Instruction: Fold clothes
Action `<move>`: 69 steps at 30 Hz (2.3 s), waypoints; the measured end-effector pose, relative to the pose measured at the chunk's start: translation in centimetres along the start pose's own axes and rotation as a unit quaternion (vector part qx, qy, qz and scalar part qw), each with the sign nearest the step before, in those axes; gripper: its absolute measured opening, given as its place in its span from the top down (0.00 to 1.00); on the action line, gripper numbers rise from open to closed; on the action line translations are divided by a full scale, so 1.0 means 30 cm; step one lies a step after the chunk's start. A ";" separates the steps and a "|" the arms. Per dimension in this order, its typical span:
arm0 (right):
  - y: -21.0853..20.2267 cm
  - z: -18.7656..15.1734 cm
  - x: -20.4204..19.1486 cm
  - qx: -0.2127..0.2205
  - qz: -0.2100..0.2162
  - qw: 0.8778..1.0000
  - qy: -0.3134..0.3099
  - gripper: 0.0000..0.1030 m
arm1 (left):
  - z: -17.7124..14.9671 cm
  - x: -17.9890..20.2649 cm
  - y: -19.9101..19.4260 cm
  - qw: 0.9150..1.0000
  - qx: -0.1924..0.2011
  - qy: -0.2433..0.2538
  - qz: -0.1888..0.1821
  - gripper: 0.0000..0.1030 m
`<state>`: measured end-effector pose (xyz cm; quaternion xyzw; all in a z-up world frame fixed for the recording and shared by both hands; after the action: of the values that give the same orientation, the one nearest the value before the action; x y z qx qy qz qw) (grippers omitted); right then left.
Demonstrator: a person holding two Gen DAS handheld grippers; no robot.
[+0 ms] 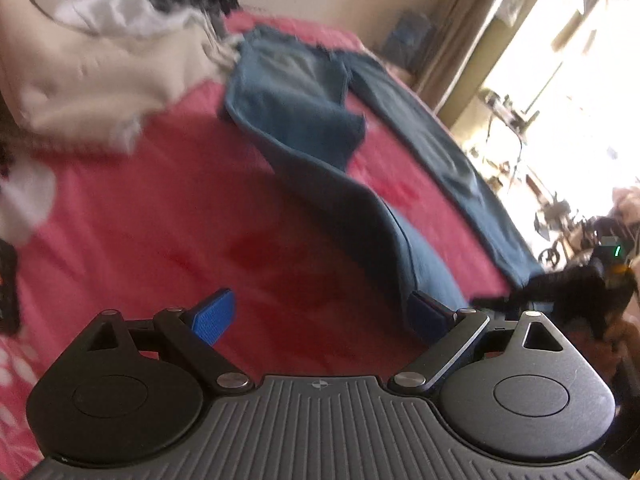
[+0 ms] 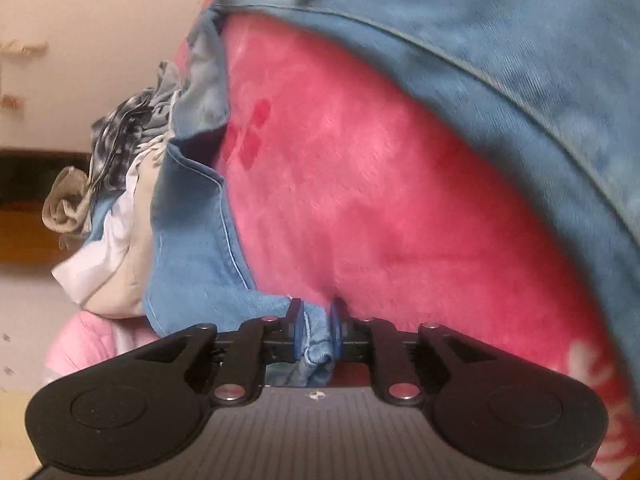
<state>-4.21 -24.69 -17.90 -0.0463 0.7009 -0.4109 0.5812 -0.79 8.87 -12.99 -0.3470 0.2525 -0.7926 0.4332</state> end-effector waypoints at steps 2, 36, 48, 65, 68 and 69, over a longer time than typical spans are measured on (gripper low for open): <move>0.005 -0.001 -0.022 0.005 -0.007 1.000 -0.025 0.81 | -0.017 0.025 0.026 1.000 -0.005 0.004 -0.016 0.10; -0.019 -0.259 0.049 -0.169 0.130 0.976 0.033 0.78 | -0.169 0.166 0.017 0.919 -0.139 -0.159 -0.332 0.64; -0.042 -0.474 0.004 -0.228 0.063 0.957 -0.166 0.84 | -0.307 0.120 -0.033 0.941 -0.267 0.059 -0.201 0.96; 0.000 -0.432 0.041 -0.190 0.044 0.970 -0.146 0.61 | -0.441 0.007 -0.023 0.937 -0.314 -0.001 -0.151 0.87; 0.036 -0.447 0.018 -0.198 0.035 0.963 -0.181 0.93 | -0.431 0.030 -0.049 0.939 -0.314 0.037 -0.132 0.96; 0.041 -0.462 0.003 -0.209 0.038 0.956 -0.201 0.96 | -0.427 0.037 -0.058 0.939 -0.316 0.045 -0.129 0.98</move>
<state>-15.54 -16.69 -18.92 -0.2213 0.6412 -0.2148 0.7026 -11.93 10.06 -19.51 -0.4595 0.4620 -0.7361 0.1832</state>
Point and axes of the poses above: each gripper's, at about its wrist camera, not at the fingertips, and y roughly the way its jaws point, x to its right, z to its top, the point moved 10 cm from there along y, roughly the way its jaws point, and after that the axes turned 4 degrees about y, right-handed, at the moved point
